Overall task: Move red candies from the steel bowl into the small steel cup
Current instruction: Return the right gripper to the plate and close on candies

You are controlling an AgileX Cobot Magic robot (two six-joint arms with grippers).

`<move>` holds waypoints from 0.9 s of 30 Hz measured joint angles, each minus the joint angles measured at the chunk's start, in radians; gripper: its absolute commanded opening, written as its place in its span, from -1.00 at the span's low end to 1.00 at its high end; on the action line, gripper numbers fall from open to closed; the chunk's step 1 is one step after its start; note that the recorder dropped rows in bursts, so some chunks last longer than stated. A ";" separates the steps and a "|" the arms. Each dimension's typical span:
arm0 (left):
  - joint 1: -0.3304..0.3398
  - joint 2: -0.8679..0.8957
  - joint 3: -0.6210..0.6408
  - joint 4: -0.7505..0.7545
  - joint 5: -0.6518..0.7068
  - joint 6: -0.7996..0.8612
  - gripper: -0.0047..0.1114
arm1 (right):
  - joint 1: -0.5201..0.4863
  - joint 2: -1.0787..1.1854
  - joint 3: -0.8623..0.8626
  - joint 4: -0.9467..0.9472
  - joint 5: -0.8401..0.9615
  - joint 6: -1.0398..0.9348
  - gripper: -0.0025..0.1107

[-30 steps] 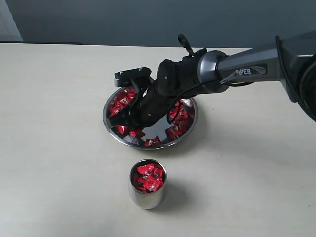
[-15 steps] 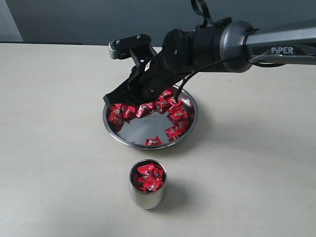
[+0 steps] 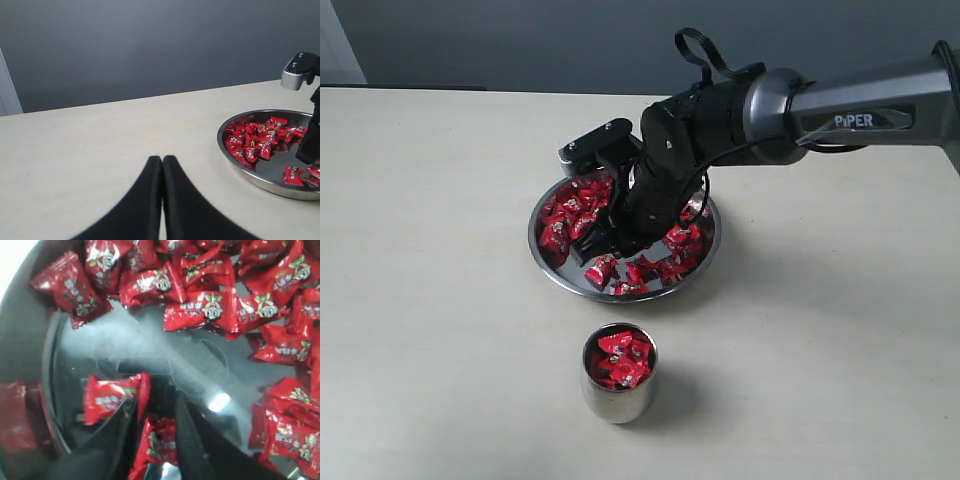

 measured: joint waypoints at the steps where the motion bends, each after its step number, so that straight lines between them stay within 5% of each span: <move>1: 0.000 0.000 0.000 0.000 0.000 0.000 -0.89 | 0.000 0.002 0.000 -0.030 0.017 0.006 -0.17; 20: 0.000 0.000 0.000 0.000 0.000 0.000 -0.89 | 0.000 0.047 0.000 -0.068 0.070 0.019 -0.24; 24: 0.000 0.000 0.000 0.000 0.000 0.000 -0.89 | 0.000 0.051 0.000 -0.068 0.057 0.021 -0.94; 27: 0.000 0.000 0.000 0.000 0.000 0.000 -0.89 | 0.000 0.051 0.000 -0.068 0.055 0.040 -0.97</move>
